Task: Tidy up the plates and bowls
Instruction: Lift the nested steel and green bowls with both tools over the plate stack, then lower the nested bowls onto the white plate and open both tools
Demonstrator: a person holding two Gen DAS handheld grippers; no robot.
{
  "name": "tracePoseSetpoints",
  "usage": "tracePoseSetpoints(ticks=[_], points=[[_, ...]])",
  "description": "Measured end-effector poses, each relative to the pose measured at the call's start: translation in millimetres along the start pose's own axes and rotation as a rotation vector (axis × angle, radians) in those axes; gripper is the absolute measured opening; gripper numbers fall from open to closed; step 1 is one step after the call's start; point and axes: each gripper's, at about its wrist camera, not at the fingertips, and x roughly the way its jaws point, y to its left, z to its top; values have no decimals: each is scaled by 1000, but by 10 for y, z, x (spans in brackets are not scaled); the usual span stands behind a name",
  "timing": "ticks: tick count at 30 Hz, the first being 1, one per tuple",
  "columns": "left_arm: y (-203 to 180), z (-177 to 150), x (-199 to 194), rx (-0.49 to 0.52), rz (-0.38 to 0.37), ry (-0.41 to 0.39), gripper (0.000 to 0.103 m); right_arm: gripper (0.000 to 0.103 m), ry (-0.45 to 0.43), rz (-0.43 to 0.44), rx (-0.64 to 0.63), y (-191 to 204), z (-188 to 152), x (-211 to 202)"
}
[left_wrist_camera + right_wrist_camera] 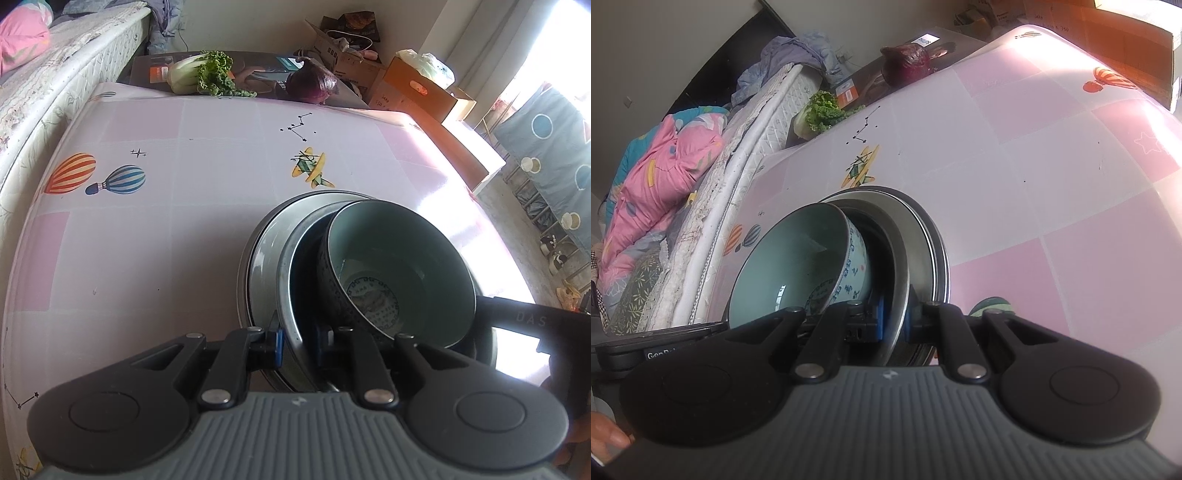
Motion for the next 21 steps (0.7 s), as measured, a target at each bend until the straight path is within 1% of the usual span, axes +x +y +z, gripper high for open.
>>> tracePoseSetpoints(ticks=[5,9,12,16,18,19,21], points=[[3,1,-8,10,10,-27,16,11,-19,-33,-34,42,24,6],[16,22,-60,15,5,-65,17,12,-27,-33,-35,31,76,17],[0,33,-121,32,17,-93,19,12,-38,-42,-45,40,95,-2],[-2,18,-218,42,32,-128,32,17,-56,-44,-57,58,120,-58],[7,1,-268,44,40,-144,35,18,-74,-50,-70,77,142,-115],[12,-11,-304,45,43,-155,35,23,-88,-60,-77,84,155,-154],[11,-45,-382,46,47,-177,39,29,-124,-73,-93,93,195,-264]])
